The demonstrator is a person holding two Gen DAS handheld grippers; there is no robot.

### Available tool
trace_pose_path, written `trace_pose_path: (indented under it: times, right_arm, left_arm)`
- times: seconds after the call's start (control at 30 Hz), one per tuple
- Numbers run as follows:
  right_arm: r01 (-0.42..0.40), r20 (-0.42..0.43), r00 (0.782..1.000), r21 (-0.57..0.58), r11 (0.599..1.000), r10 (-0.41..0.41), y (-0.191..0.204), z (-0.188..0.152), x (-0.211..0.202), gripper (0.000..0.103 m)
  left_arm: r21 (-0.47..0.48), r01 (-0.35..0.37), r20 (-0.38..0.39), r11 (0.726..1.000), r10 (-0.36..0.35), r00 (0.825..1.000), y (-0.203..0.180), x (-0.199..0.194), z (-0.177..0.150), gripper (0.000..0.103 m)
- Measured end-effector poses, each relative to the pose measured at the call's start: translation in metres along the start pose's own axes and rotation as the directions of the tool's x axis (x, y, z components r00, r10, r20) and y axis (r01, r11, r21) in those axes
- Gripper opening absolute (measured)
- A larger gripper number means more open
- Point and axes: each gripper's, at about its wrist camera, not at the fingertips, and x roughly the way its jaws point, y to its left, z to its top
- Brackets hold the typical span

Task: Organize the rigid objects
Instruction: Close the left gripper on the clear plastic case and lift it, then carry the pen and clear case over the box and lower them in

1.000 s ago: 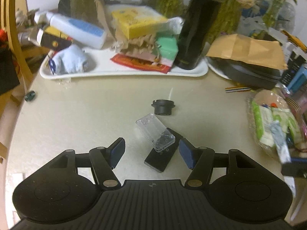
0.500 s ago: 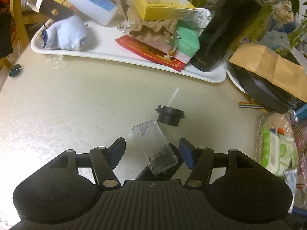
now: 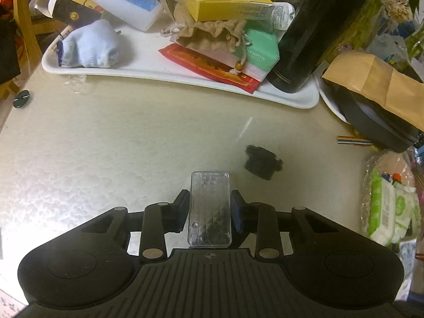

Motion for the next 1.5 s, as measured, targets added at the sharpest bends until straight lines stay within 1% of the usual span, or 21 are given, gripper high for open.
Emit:
trace_pose_path:
  times: [0.17, 0.37, 0.53, 0.83, 1.13, 1.23, 1.33, 1.5]
  right_arm:
    - [0.002, -0.002, 1.000, 0.001, 1.000, -0.002, 0.001, 0.000, 0.001, 0.011]
    - [0.003, -0.001, 1.000, 0.013, 1.000, -0.003, 0.000, 0.000, 0.002, 0.011]
    - [-0.011, -0.004, 1.000, 0.035, 0.999, 0.011, -0.002, 0.001, 0.002, 0.011]
    - [0.010, 0.002, 1.000, 0.039, 0.999, -0.010, 0.001, -0.001, 0.002, 0.011]
    - [0.022, 0.023, 0.999, 0.036, 0.999, -0.023, 0.007, -0.007, -0.007, 0.011]
    - [0.018, 0.024, 1.000, 0.052, 0.999, -0.019, 0.006, -0.010, -0.009, 0.011]
    - [0.001, 0.022, 1.000, 0.076, 0.997, -0.002, 0.007, -0.016, -0.014, 0.011]
    - [-0.010, 0.013, 1.000, 0.080, 0.997, 0.009, 0.015, -0.028, -0.019, 0.011]
  left_arm:
    - [-0.002, 0.017, 0.008, 1.000, -0.017, 1.000, 0.005, -0.012, -0.006, 0.033]
    - [0.022, 0.048, 0.020, 0.999, -0.049, 0.999, 0.005, -0.032, -0.014, 0.033]
    - [0.042, 0.069, 0.043, 0.997, -0.071, 0.997, 0.002, -0.052, -0.018, 0.033]
    - [0.089, 0.105, 0.083, 0.991, -0.112, 0.990, -0.004, -0.093, -0.034, 0.033]
    - [0.167, 0.104, 0.131, 0.980, -0.127, 0.983, -0.012, -0.136, -0.054, 0.033]
    - [0.198, 0.100, 0.144, 0.975, -0.130, 0.981, -0.015, -0.148, -0.063, 0.033]
    - [0.214, 0.103, 0.150, 0.971, -0.137, 0.979, -0.017, -0.158, -0.072, 0.033]
    - [0.228, 0.109, 0.149, 0.967, -0.146, 0.978, -0.016, -0.169, -0.086, 0.033]
